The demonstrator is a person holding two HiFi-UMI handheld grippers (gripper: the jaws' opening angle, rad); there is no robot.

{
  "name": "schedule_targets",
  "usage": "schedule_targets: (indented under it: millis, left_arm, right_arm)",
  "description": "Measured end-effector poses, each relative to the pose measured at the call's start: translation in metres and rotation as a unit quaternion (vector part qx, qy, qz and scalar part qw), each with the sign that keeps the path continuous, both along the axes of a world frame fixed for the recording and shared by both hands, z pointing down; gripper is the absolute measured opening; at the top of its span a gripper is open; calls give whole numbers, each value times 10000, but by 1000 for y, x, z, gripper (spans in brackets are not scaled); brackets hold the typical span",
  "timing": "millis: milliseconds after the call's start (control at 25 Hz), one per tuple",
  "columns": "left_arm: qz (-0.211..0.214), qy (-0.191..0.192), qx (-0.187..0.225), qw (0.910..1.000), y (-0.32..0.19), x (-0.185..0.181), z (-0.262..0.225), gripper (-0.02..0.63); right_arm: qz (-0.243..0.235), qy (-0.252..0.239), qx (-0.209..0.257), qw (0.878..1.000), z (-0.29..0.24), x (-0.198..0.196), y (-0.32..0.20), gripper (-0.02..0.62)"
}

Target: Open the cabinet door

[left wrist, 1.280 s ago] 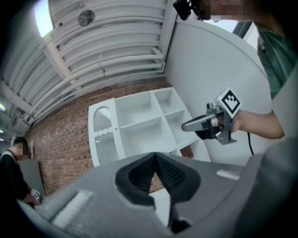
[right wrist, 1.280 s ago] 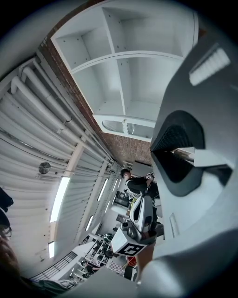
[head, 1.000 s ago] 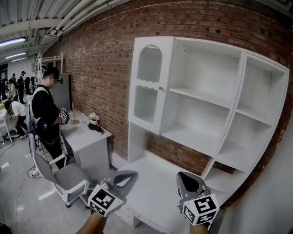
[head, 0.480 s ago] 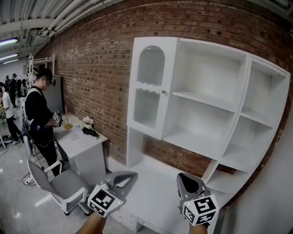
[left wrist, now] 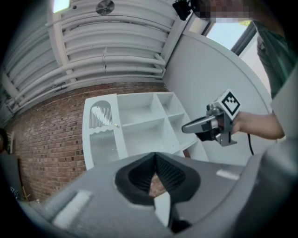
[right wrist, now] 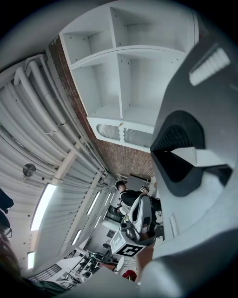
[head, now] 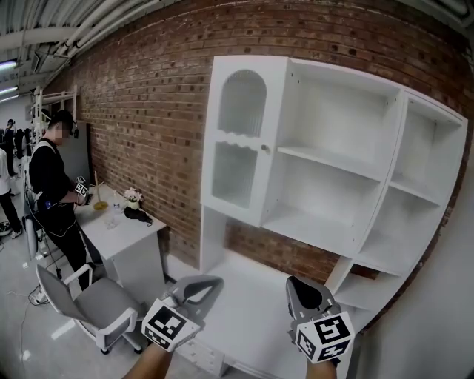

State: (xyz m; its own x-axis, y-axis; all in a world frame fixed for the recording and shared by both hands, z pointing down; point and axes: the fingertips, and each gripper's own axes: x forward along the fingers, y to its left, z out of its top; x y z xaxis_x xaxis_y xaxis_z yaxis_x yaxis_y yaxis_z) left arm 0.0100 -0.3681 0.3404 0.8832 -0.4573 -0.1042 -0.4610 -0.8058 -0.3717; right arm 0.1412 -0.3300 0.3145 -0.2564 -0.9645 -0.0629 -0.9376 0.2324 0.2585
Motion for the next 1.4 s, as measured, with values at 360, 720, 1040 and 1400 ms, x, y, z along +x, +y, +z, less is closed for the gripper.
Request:
schedule_targets:
  millis: [360,720,1040,1400]
  left_arm:
    - [-211,-88,-44,9997,-28,26,3,2]
    - [-571,-127,-66,9983,-53,57,2,2]
    - [-895,-167,-43,9958,-68,87,3,2]
    - [-1153,-198,4,9931,-70,108,4,2]
  right_arm:
    - [-211,-72,-71,9997,2,26,-36,6]
    - [-567,-110,-100,9983,4,59,-70,6]
    - [-887,-150,-58,9959,4,90,-94,6]
    - [-1134,-191,-32,9934,8,113,-105,6]
